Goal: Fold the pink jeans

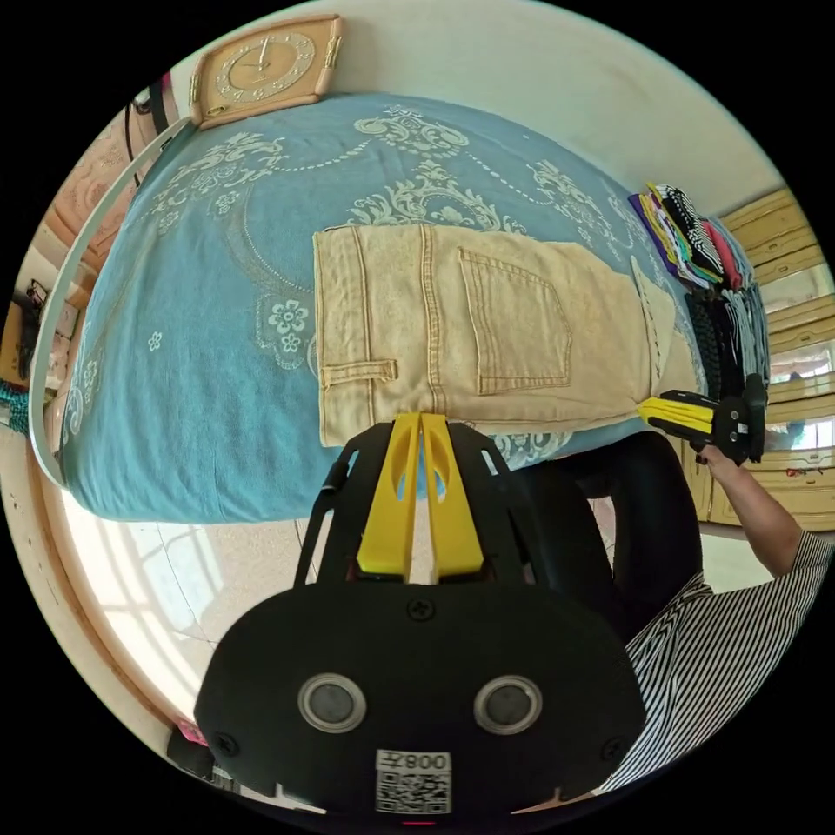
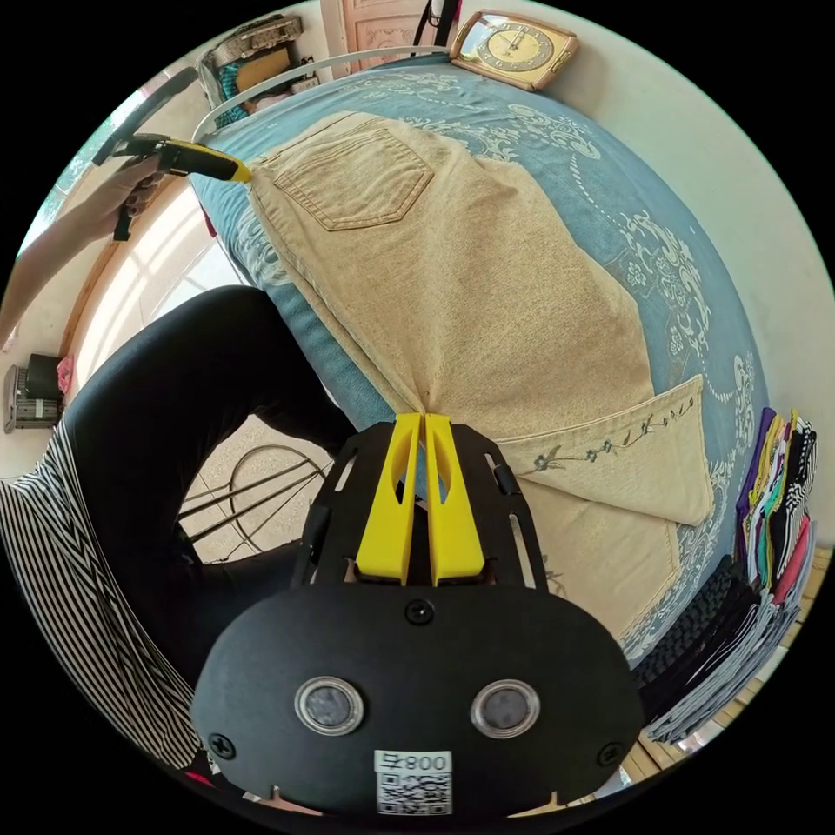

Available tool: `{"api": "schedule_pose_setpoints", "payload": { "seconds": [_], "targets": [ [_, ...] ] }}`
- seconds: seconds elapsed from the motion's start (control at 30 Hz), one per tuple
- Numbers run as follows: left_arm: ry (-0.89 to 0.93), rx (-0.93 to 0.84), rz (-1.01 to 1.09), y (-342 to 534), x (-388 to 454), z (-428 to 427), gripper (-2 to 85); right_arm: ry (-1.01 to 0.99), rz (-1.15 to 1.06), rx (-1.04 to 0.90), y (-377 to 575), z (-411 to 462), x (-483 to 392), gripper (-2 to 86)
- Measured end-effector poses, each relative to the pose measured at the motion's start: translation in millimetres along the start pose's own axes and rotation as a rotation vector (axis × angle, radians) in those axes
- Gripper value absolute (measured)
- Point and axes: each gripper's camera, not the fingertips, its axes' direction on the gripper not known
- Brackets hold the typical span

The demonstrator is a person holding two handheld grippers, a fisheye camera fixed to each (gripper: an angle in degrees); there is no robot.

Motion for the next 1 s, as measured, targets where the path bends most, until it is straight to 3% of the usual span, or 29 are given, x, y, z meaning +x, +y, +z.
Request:
{"api": "schedule_pose_setpoints", "payload": {
  "seconds": [0.17,0.3,0.43,0.7,0.83,1.0],
  "targets": [
    [-0.083,0.038,0.036,-15.8,10.7,-3.5,0.1,-0.075,0.041,-0.005,1.5,-14.1,15.6,0.7],
    [-0.079,-0.051,0.076,-20.3,14.3,10.3,0.1,-0.066,0.018,-0.022,2.1,-24.2,18.2,0.8],
    [-0.082,0.095,-0.048,-11.3,7.4,-12.5,0.1,-0.085,0.023,-0.006,7.2,-35.4,24.8,0.8],
    [-0.040,0.008,-0.105,-42.3,3.7,14.4,0.1,-0.105,0.050,-0.011,13.3,-65.8,36.5,0.9],
    [-0.103,-0.024,-0.041,-53.6,24.7,17.7,0.1,-0.114,0.062,0.002,18.9,-80.6,41.9,1.1],
    [-0.237,0.091,-0.105,-39.0,48.3,3.0,0.1,-0.217,0.165,0.061,34.7,-106.0,62.6,2.2]
  ]
}}
